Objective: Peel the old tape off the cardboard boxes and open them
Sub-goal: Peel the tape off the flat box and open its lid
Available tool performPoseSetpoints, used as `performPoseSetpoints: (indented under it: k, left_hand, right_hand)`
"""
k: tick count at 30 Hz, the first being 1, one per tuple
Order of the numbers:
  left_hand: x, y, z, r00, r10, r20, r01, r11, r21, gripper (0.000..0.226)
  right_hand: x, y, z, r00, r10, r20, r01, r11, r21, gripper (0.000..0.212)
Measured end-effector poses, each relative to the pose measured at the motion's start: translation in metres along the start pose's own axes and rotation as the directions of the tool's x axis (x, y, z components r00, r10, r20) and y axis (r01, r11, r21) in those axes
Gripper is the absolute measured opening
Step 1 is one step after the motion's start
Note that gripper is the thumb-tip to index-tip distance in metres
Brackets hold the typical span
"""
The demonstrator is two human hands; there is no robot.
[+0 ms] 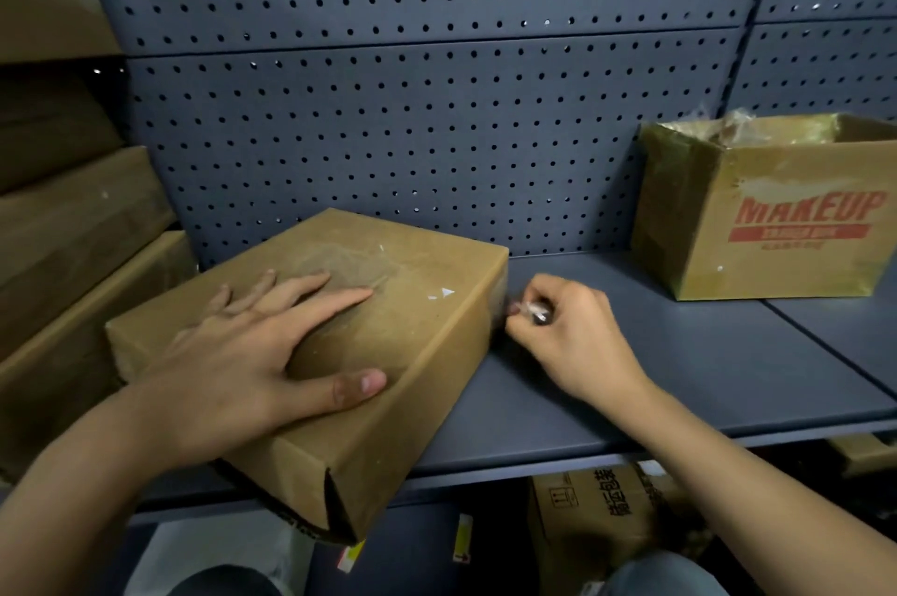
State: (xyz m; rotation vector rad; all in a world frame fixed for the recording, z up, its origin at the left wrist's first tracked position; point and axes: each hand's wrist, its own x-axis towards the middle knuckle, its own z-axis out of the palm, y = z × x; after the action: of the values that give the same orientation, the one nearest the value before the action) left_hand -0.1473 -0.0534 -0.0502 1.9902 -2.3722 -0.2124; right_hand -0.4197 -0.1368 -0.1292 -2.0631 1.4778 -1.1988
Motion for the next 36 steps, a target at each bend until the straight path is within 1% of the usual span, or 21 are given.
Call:
performPoseSetpoints:
  k: [2,4,7,9,10,11,12,14,15,18,20,22,23,25,27,28,30,33,35,36]
  left_hand:
    - [0.0,-0.001,-0.001,1.0,0.01,0.009,-0.01,1.0,0.0,0.095]
    - [0.0,-0.002,0.0,1.0,0.02,0.012,-0.02,1.0,-0.003,0.096]
    - [0.002,-0.006,0.0,0.999,0.038,-0.001,-0.038,0.999,-0.022,0.095]
    - [0.003,-0.008,0.001,0.999,0.048,-0.006,-0.048,0.998,-0.027,0.094]
    - [0.003,-0.008,0.002,0.999,0.054,-0.006,-0.054,0.998,-0.028,0.094]
    - [0.004,-0.008,0.002,0.998,0.06,-0.006,-0.061,0.998,-0.029,0.094]
    - [0.004,-0.009,0.002,0.998,0.067,-0.007,-0.067,0.997,-0.029,0.094]
    - [0.004,-0.01,0.002,0.997,0.082,-0.008,-0.082,0.996,-0.028,0.093]
    - [0.004,-0.011,0.002,0.996,0.088,-0.003,-0.088,0.996,-0.028,0.093]
    - [0.004,-0.015,0.0,0.993,0.115,0.021,-0.115,0.993,-0.022,0.093]
    - [0.005,-0.019,-0.001,0.99,0.137,0.029,-0.136,0.99,-0.025,0.093]
    - [0.007,-0.024,-0.004,0.986,0.163,0.039,-0.161,0.986,-0.049,0.092]
    - [0.008,-0.026,-0.005,0.984,0.175,0.04,-0.172,0.983,-0.068,0.091]
    - [0.009,-0.03,-0.007,0.98,0.196,0.034,-0.192,0.977,-0.097,0.09]
    - [0.01,-0.033,-0.008,0.977,0.213,0.03,-0.209,0.972,-0.103,0.089]
    - [0.01,-0.034,-0.009,0.975,0.219,0.032,-0.215,0.972,-0.1,0.088]
    - [0.009,-0.033,-0.01,0.974,0.222,0.043,-0.217,0.97,-0.108,0.087]
    - [0.006,-0.027,-0.013,0.977,0.198,0.074,-0.184,0.97,-0.159,0.083]
    - [0.002,-0.018,-0.016,0.983,0.159,0.088,-0.142,0.975,-0.171,0.08]
    - [0.0,-0.012,-0.018,0.987,0.135,0.087,-0.119,0.978,-0.172,0.082]
  right_hand:
    - [0.008,0.0,-0.005,0.993,0.062,-0.101,-0.059,0.998,0.03,0.029]
    - [0.014,0.001,-0.007,0.988,0.095,-0.125,-0.085,0.993,0.083,0.032]
    - [0.015,0.006,-0.006,0.984,0.163,-0.075,-0.141,0.961,0.24,0.027]
    - [0.011,0.007,-0.008,0.981,0.185,-0.05,-0.151,0.907,0.394,0.015]
    - [0.01,0.006,-0.01,0.981,0.193,-0.028,-0.157,0.867,0.472,0.015]
    - [0.009,0.006,-0.011,0.981,0.195,-0.006,-0.162,0.832,0.53,0.026]
    - [0.009,0.005,-0.013,0.984,0.179,0.016,-0.158,0.818,0.553,0.034]
    - [0.011,0.001,-0.012,0.989,0.143,0.034,-0.141,0.855,0.5,0.028]
    - [0.013,0.001,-0.011,0.988,0.155,0.028,-0.149,0.869,0.472,0.026]
    - [0.024,0.011,-0.02,0.956,0.284,-0.071,-0.223,0.863,0.454,0.027]
    - [0.029,0.024,-0.032,0.918,0.386,-0.09,-0.293,0.813,0.503,0.027]
    - [0.029,0.031,-0.042,0.887,0.462,-0.013,-0.362,0.71,0.605,0.025]
    - [0.027,0.031,-0.044,0.881,0.471,0.045,-0.38,0.647,0.661,0.025]
    - [0.024,0.028,-0.045,0.882,0.441,0.166,-0.39,0.486,0.782,0.027]
    - [0.024,0.024,-0.045,0.882,0.383,0.275,-0.406,0.319,0.857,0.023]
    - [0.024,0.022,-0.044,0.885,0.345,0.312,-0.413,0.275,0.868,0.019]
    - [0.023,0.017,-0.042,0.897,0.241,0.37,-0.427,0.258,0.867,0.019]
    - [0.022,0.008,-0.037,0.908,0.102,0.407,-0.419,0.294,0.859,0.034]
    - [0.022,0.004,-0.033,0.918,0.077,0.39,-0.394,0.306,0.867,0.038]
    - [0.022,0.003,-0.031,0.92,0.089,0.381,-0.389,0.3,0.871,0.036]
